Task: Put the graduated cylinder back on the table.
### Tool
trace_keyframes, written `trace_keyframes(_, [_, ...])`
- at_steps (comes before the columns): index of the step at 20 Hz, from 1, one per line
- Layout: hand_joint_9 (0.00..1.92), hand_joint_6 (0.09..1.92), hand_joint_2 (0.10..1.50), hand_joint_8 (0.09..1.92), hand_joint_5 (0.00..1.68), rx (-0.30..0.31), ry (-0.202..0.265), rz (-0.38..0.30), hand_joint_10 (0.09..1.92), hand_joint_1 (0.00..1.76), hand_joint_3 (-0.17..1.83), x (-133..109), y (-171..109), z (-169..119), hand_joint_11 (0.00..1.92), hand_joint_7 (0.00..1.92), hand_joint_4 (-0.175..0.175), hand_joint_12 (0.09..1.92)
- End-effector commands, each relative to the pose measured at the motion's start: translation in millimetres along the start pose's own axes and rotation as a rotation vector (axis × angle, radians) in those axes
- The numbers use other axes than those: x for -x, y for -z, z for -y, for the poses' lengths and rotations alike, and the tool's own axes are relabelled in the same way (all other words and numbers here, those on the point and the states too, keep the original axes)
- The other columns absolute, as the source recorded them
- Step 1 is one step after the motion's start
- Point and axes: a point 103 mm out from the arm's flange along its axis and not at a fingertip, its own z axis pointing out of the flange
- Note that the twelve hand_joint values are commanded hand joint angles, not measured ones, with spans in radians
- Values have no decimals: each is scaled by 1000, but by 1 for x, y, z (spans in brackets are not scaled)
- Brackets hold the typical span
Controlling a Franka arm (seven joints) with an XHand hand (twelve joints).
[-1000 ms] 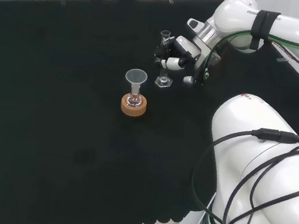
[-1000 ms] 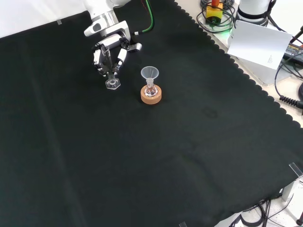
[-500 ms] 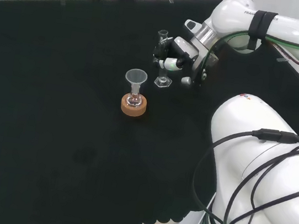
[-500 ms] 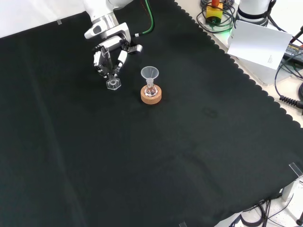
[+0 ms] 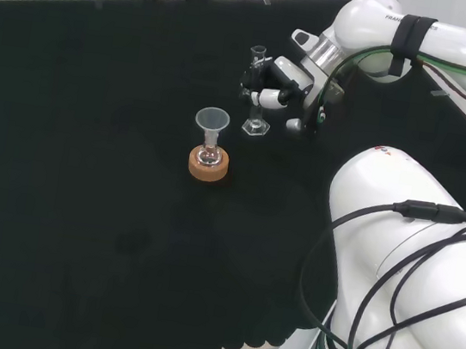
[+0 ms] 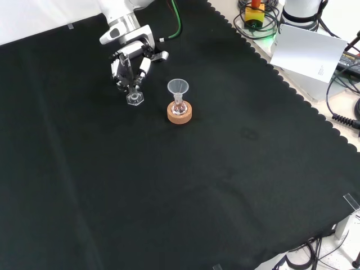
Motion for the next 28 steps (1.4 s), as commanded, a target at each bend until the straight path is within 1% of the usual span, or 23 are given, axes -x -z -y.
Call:
trace_keyframes(1, [1313,737,1152,611,840,2,-4,-5,145,1224,-139,0,2,1,1228,959,-148,789])
trace_keyframes(5, [1325,694,1144,594,850,-5,-11,-3,119,1204,-174,-5,1,1,1237,953,-144,781])
trace_keyframes(13, [1325,650,1129,587,859,-13,-18,-6,87,1172,-175,0,3,4,1180,924,-135,822])
trace_keyframes(18, [1263,637,1110,605,837,-29,-23,-12,87,1132,-175,2,2,5,1000,822,-101,965])
trace_keyframes(20, [1229,640,1101,610,816,-28,-20,-27,87,1110,-175,7,5,7,924,788,-90,1019])
trace_keyframes(28, [1141,647,1060,612,732,-20,-23,-20,87,1040,-175,4,8,8,740,713,-65,1157])
